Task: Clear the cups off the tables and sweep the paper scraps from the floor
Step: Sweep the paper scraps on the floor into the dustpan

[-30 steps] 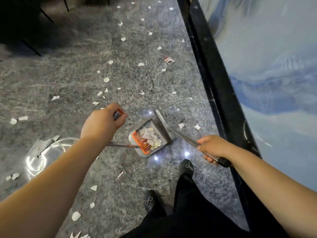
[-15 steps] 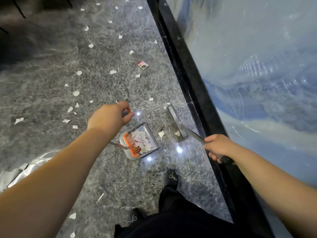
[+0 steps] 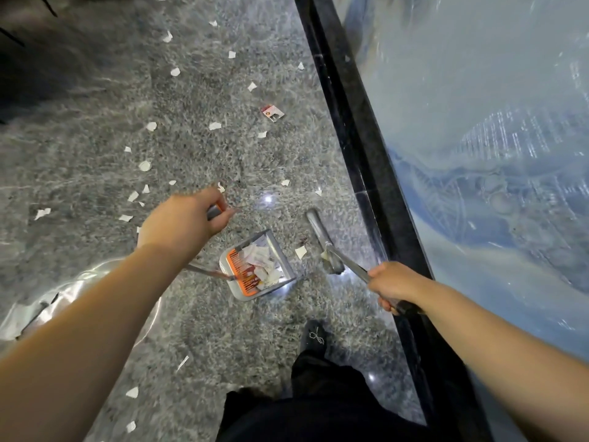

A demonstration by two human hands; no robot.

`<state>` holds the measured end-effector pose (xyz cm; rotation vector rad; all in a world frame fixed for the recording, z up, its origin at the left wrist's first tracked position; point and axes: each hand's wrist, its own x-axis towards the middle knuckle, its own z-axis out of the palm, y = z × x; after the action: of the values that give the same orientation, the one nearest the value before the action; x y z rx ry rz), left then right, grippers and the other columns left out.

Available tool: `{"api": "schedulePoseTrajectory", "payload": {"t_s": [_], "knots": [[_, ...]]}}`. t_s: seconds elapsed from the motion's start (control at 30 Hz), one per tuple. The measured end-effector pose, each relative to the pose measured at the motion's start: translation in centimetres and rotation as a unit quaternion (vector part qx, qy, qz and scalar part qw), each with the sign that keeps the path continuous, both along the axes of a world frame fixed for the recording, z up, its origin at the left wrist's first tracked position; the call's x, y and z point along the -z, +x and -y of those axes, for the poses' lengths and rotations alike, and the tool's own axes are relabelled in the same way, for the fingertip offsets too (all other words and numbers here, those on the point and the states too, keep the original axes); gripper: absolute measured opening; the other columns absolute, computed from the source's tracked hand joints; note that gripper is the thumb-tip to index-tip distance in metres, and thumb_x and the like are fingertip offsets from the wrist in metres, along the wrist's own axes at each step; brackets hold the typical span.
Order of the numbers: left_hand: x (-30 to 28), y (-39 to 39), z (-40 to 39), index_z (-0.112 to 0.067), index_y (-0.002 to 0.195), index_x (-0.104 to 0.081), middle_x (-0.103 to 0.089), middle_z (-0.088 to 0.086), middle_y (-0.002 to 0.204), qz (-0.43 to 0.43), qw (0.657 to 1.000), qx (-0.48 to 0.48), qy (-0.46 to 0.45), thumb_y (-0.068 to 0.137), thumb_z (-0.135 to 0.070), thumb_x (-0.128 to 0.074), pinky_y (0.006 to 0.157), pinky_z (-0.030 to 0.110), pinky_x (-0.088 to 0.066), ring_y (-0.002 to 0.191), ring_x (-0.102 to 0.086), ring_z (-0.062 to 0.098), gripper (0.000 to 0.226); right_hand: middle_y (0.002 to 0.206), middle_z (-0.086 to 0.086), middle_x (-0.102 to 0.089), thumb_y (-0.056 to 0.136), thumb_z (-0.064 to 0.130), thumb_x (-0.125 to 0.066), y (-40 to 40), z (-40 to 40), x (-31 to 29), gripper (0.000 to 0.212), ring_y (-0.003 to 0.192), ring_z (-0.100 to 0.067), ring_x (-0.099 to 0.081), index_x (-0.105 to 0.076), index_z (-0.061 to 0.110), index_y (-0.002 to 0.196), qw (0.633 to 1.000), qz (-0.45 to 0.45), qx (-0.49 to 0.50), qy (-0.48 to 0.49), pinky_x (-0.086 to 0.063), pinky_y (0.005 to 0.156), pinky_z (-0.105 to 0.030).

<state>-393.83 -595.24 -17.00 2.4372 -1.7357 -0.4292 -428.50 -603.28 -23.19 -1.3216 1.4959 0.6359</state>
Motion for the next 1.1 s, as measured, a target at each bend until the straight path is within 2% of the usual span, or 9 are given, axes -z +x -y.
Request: {"api": "schedulePoseTrajectory", "payload": {"t_s": [0.1,0.2,0.37,0.6,0.8,1.1], "knots": [[0.1,0.0,0.4,-0.032,0.088,-0.055,-0.055,-0.004,0.063,0.008,1.000,-0.007,0.008,0.089,-0.056,-0.055,0.052,0.032,-0.047,0.060,-0.057,0.024,0.024,0.058,-0.007,-0.064,0.091,0.011,-0.052,1.1,-0.4,0.2,0.030,0.044,-0.015,-0.057,-0.054,0.007,0.121,1.000,0.019,-0.014,0.017,-0.043,0.047,-0.024],[0.0,-0.1,0.5,-0.033,0.088,-0.053,-0.056,-0.005,0.064,0.009,1.000,-0.012,0.008,0.090,-0.055,-0.055,0.050,0.029,-0.044,0.061,-0.057,0.023,0.023,0.067,-0.003,-0.063,0.091,0.012,-0.055,2.1,-0.7,0.3,0.041,0.042,-0.013,-0.058,-0.047,0.013,0.132,0.998,0.047,-0.007,0.033,-0.043,0.044,-0.022],[0.1,0.1,-0.6,-0.032,0.089,-0.052,-0.054,-0.013,0.061,0.020,1.000,-0.004,0.004,0.091,-0.054,-0.054,0.045,0.026,-0.045,0.053,-0.055,0.016,0.022,0.060,-0.002,-0.064,0.091,0.010,-0.058,3.8,-1.5,-0.1,0.039,0.040,-0.010,-0.055,-0.053,0.019,0.128,0.994,0.082,0.008,0.065,-0.042,0.039,-0.019],[-0.2,1.6,-1.8,-0.034,0.088,-0.051,-0.058,-0.009,0.060,0.005,1.000,-0.011,0.013,0.091,-0.056,-0.052,0.041,0.024,-0.042,0.052,-0.056,0.014,0.023,0.056,-0.006,-0.060,0.090,0.008,-0.059,5.2,-2.2,-1.7,0.039,0.039,-0.014,-0.052,-0.056,0.018,0.127,0.992,0.094,0.054,0.063,-0.040,0.039,-0.021],[-1.1,4.4,-1.4,-0.031,0.091,-0.054,-0.058,-0.003,0.065,-0.034,0.998,-0.042,-0.018,0.091,-0.053,-0.056,0.050,0.033,-0.050,0.058,-0.057,0.021,0.022,0.059,-0.009,-0.058,0.092,0.009,-0.055,6.9,-0.6,-3.3,0.040,0.036,-0.012,-0.050,-0.051,0.015,0.132,0.995,0.079,0.064,0.024,-0.039,0.037,-0.021],[-3.0,7.6,2.4,-0.030,0.094,-0.056,-0.063,0.003,0.070,-0.069,0.994,-0.071,-0.042,0.092,-0.049,-0.056,0.058,0.040,-0.054,0.066,-0.060,0.029,0.020,0.056,-0.012,-0.058,0.093,0.009,-0.056,9.5,1.9,-4.8,0.039,0.038,-0.016,-0.048,-0.052,0.016,0.132,0.978,0.103,0.180,-0.028,-0.039,0.039,-0.022]]}}
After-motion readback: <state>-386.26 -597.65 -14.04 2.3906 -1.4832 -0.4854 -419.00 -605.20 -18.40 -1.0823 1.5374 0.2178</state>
